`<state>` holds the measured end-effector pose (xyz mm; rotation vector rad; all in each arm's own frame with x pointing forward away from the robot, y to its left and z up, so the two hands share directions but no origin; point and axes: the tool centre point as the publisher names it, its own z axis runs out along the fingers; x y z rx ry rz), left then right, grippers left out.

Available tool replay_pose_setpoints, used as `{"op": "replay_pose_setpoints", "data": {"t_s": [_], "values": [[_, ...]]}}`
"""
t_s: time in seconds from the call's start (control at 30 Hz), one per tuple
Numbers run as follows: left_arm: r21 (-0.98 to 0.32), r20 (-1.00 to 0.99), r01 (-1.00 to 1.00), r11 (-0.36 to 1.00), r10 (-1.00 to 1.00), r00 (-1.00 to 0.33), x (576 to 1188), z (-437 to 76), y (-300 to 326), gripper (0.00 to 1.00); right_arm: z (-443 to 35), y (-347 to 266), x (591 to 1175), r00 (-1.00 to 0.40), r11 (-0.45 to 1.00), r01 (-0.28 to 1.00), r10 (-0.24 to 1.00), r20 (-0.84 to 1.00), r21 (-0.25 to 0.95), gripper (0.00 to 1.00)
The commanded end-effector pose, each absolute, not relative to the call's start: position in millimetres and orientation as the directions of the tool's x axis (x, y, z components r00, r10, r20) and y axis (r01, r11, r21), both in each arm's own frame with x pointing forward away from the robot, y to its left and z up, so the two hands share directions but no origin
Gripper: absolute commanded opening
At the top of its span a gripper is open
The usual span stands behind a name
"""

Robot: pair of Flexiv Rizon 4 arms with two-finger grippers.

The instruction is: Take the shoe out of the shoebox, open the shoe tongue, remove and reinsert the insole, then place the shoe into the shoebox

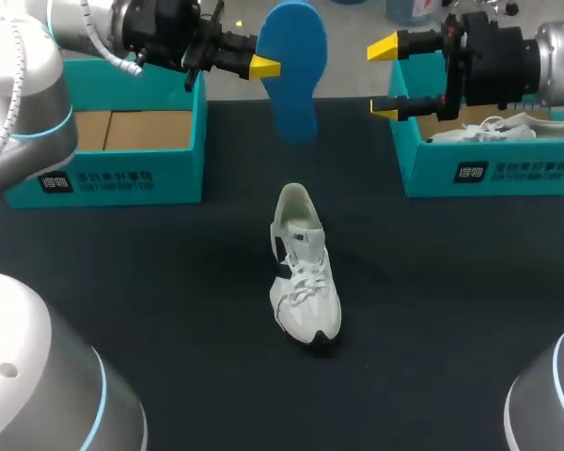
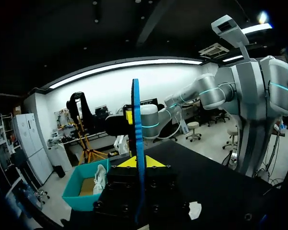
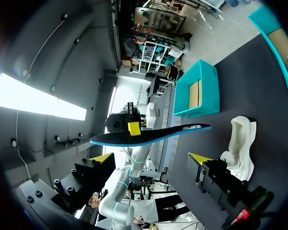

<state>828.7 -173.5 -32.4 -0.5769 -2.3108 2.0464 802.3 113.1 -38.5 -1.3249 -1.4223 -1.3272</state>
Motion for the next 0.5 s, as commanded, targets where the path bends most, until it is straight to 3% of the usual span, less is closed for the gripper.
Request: {"op": "replay_pose_setpoints", "data": {"t_s": [0.03, 0.13, 0.3, 0.43, 0.5], "values": [[-0.941, -0.304, 0.332, 0.067, 0.268, -0.914, 831, -36, -173, 0.00, -39, 115, 803, -0.164, -0.083, 0.980, 0.182, 0.970, 0.181, 1.00], [-0.900, -0.433, 0.430, -0.072, 0.260, -0.863, 836, -43, -173, 0.00, -39, 115, 803, -0.164, -0.083, 0.980, 0.182, 0.970, 0.181, 1.00], [-0.694, -0.719, 0.684, -0.224, 0.181, -0.671, 845, -40, -172, 0.00, -39, 115, 803, -0.164, -0.083, 0.980, 0.182, 0.970, 0.181, 1.00], [-0.350, -0.936, 0.919, -0.183, 0.113, -0.334, 847, -31, -172, 0.00, -39, 115, 803, -0.164, -0.083, 0.980, 0.182, 0.970, 0.181, 1.00], [-0.350, -0.936, 0.919, -0.183, 0.113, -0.334, 847, -31, -172, 0.00, -39, 115, 803, -0.164, -0.083, 0.980, 0.182, 0.970, 0.181, 1.00]]}}
